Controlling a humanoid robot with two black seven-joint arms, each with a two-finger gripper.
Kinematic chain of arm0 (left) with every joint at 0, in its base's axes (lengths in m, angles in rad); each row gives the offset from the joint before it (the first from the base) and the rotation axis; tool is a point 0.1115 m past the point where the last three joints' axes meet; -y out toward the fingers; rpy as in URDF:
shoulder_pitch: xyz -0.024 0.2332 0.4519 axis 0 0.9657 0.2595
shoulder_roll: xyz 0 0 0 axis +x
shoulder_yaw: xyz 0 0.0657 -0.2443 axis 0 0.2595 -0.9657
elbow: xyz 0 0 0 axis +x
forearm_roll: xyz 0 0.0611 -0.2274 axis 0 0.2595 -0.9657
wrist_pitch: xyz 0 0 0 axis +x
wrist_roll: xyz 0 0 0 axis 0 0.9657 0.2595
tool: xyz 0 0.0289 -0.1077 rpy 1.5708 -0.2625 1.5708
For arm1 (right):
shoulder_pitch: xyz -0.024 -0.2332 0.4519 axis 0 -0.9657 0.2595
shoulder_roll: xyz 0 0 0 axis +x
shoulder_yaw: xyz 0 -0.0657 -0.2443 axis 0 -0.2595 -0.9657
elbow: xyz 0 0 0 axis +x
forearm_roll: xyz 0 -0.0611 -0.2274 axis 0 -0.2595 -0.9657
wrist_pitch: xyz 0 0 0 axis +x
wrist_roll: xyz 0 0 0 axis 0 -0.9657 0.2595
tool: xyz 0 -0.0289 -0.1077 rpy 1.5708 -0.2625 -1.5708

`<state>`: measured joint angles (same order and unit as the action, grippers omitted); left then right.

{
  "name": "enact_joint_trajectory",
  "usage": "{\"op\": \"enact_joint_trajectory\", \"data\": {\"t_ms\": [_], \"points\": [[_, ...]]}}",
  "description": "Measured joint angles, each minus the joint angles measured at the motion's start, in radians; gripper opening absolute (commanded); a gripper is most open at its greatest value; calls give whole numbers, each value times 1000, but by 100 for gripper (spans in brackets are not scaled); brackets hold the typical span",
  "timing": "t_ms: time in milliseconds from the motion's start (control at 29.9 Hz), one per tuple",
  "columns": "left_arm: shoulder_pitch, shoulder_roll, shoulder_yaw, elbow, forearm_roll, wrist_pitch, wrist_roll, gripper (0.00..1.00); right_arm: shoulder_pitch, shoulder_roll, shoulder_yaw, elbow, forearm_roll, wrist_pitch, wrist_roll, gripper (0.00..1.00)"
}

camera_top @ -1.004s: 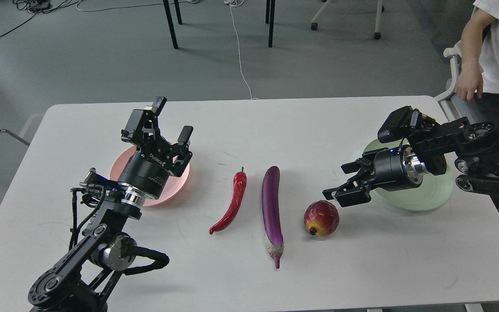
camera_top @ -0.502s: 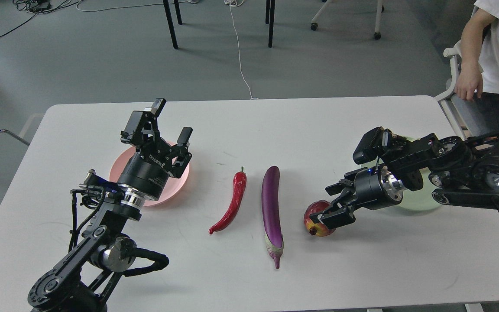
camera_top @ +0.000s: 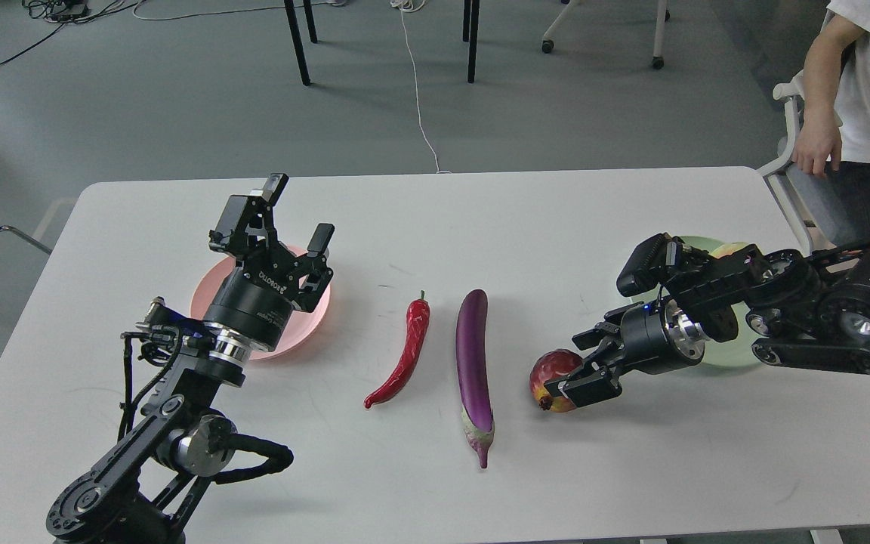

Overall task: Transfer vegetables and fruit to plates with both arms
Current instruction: 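Move the right gripper to the red apple and grasp it, then carry the apple onto the green plate, release, and lift the gripper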

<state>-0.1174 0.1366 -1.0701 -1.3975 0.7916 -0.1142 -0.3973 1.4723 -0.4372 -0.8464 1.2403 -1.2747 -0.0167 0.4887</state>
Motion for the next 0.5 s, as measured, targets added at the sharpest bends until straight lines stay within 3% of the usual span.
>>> {"op": "enact_joint_trajectory", "data": {"t_ms": [100, 201, 502], "points": [[0, -1, 1, 0, 0, 0, 0, 98, -4, 9, -2, -4, 0, 0, 0, 49], [0, -2, 1, 0, 0, -1, 0, 98, -3, 10, -3, -4, 0, 1, 0, 39], [0, -3, 1, 0, 0, -1, 0, 98, 48, -27, 0, 6, 12, 13, 0, 40]]}}
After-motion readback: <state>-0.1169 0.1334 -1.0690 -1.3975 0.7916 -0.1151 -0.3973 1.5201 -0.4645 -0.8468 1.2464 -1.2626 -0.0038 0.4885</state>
